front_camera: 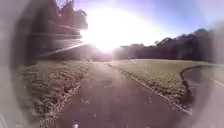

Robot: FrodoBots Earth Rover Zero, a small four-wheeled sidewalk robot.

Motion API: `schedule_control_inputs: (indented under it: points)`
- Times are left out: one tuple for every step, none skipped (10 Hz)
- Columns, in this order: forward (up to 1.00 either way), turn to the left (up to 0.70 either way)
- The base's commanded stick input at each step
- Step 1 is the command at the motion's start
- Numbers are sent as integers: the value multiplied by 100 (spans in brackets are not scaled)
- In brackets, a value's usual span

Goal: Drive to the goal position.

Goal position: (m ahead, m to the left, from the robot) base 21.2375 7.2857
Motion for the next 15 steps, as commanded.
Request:
schedule_control_inputs:
  points:
    - [85,-6]
    - [85,-5]
    - [85,-3]
    - [85,-3]
    - [85,-3]
    - [85,-2]
    - [85,4]
    - [85,15]
    - [85,33]
    - [85,26]
    - [85,4]
    - [85,2]
    - [85,2]
    - [85,2]
    - [85,2]
